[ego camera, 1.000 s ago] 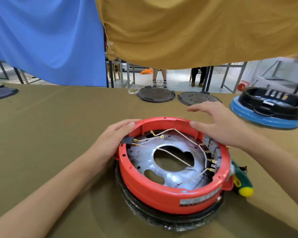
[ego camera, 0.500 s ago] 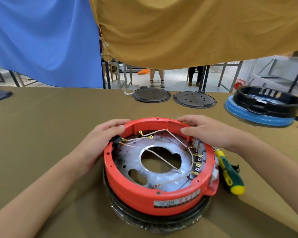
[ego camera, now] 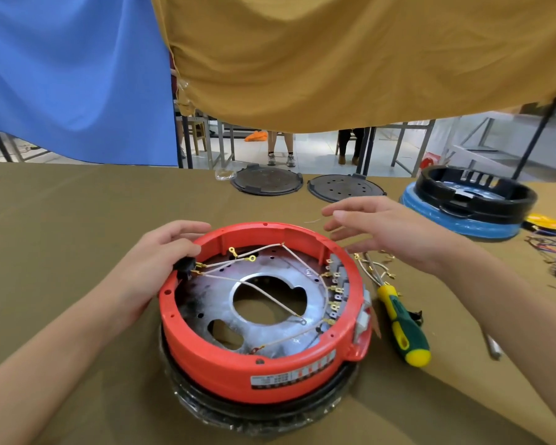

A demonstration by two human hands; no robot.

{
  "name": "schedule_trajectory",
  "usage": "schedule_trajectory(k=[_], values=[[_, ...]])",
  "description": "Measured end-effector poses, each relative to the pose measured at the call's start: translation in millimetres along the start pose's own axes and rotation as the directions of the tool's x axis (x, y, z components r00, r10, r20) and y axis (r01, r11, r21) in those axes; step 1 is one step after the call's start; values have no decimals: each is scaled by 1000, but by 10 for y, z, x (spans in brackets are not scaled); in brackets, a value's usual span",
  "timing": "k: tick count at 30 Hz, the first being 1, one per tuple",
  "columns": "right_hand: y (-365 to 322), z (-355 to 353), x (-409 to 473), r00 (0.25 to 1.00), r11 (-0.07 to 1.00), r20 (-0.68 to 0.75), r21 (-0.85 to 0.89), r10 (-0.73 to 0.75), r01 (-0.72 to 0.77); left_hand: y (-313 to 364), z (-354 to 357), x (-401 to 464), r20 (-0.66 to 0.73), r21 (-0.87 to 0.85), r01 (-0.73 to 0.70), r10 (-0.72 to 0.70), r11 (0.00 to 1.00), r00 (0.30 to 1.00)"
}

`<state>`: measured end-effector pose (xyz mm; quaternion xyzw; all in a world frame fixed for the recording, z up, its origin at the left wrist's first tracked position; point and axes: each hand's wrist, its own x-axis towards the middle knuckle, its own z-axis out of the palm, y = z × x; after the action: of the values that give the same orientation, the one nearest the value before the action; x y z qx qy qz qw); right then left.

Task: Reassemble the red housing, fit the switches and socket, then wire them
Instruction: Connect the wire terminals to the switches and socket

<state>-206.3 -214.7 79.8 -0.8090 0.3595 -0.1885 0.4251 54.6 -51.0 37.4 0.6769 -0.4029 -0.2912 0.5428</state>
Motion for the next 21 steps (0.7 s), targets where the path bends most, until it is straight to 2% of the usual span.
schedule_trajectory(k=[3,5,8,10,12,16,19,21], values=[[41,-167,-11,1000,999,-1,-27,29,-29,-16,6,12,-76,-19,-10,8,1000,997],[119,-243,9,996,986,-65,-148,61,-70,-25,27,8,-111,-37,-19,14,999,994],[269,-300,53,985,909,-84,-379,152,-172,-32,48,-4,-133,-70,-25,15,997,991],[355,-255,78,969,850,-56,-469,240,-237,-39,57,-11,-139,-64,-33,24,997,990],[419,-184,108,959,802,-90,-530,269,-275,-45,71,-13,-147,-63,-42,33,997,989],[487,-159,156,951,749,-147,-589,271,-304,-62,90,-13,-158,-62,-49,39,997,987],[466,-318,152,938,797,-118,-499,327,-341,-60,93,-13,-159,-67,-46,34,997,987],[451,-438,131,923,791,-106,-485,370,-373,-54,97,-17,-159,-75,-45,33,996,987]])
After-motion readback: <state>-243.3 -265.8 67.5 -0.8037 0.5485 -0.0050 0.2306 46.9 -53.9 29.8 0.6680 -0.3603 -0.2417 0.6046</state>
